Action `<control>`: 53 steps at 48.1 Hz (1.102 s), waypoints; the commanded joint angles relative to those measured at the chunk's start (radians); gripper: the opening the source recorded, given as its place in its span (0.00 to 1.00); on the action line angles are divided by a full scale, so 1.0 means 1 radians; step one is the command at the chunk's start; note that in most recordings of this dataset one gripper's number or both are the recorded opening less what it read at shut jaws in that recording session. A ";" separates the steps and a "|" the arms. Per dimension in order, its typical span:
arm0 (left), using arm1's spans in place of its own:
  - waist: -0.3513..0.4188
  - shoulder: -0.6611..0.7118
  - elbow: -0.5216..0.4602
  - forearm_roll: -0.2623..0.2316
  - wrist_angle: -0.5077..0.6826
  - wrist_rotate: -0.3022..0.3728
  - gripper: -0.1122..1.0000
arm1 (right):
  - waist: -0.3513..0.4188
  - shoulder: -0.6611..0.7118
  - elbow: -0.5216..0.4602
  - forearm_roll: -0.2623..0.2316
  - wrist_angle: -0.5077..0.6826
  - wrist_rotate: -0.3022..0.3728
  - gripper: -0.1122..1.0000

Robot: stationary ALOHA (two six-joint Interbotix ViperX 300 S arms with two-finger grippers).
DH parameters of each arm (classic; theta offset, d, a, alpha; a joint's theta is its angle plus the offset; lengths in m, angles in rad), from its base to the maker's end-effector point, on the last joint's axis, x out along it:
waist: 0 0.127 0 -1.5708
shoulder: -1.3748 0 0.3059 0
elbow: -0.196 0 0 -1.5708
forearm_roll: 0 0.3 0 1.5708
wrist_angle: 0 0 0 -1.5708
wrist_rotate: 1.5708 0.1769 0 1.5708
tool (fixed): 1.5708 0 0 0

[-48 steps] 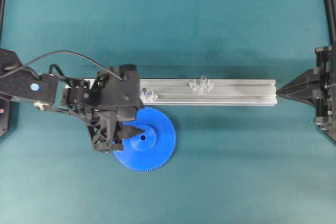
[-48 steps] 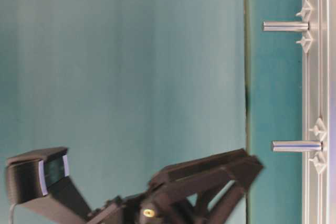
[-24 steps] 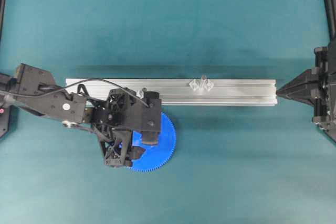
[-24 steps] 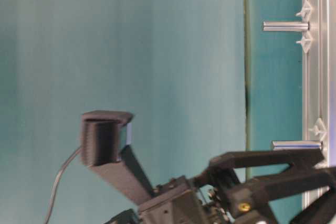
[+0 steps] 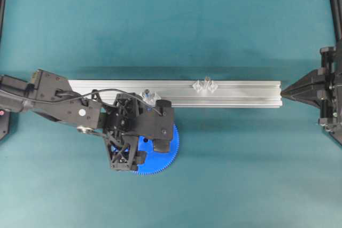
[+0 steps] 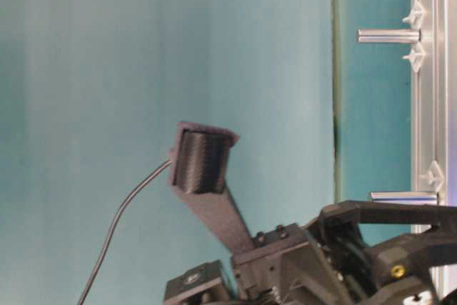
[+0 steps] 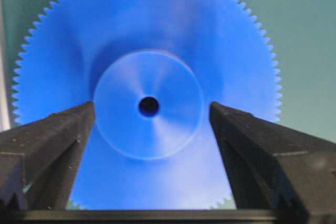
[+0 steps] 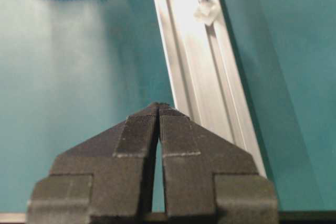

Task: Insert the large gear onto the shaft.
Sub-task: 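Lower the left gripper over the gear hub and close on it, then lift the blue gear with the left gripper and carry it toward the right shaft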

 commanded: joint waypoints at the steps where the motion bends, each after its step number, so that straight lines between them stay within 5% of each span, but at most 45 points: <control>1: -0.002 0.002 -0.025 0.003 0.005 0.002 0.92 | -0.002 -0.003 -0.018 0.003 -0.009 0.011 0.17; 53: 0.038 0.077 -0.060 0.003 0.034 0.021 0.92 | 0.000 -0.038 0.008 0.003 -0.009 0.035 0.17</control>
